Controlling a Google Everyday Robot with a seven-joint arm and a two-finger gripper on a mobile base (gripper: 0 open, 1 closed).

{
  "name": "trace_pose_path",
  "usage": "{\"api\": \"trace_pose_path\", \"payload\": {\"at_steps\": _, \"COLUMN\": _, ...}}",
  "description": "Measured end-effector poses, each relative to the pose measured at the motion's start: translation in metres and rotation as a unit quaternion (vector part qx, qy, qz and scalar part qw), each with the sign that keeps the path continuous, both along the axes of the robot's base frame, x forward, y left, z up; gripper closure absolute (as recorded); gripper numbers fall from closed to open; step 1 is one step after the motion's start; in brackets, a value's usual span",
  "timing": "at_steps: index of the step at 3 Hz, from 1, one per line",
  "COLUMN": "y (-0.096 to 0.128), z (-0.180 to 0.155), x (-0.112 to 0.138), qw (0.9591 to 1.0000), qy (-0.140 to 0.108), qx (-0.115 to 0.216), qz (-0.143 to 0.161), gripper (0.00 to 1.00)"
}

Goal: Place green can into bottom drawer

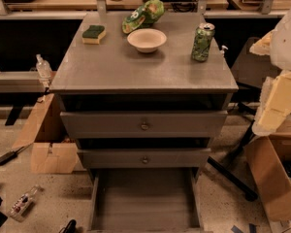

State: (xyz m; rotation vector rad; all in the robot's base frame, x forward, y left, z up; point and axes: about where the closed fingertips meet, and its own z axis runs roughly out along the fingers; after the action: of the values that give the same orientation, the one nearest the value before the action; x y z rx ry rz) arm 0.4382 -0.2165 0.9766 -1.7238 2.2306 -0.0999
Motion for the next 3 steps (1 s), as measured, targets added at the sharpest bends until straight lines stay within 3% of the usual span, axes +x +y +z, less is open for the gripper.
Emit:
{"api": "trace_pose_path", "payload": {"at_steps": 1, "y": 0.000, "z": 0.000, "x": 0.000, "qw": 1.0000, "qy": 0.000, "qx": 0.000, "qz": 0.000, "gripper": 0.00}}
{"api": "trace_pose_path", "payload": {"at_steps": 2, "y": -0.002, "z": -0.006, "x": 0.018, "qw": 0.9988, "qy": -0.020, "qx": 0.042, "qz": -0.015, "gripper": 0.00}}
{"api": "trace_pose_path", "payload": {"at_steps": 3, "y": -0.014, "z": -0.026, "x": 0.068, "qw": 0.9777, "qy": -0.061, "qx": 0.182, "qz": -0.084, "gripper": 0.00}}
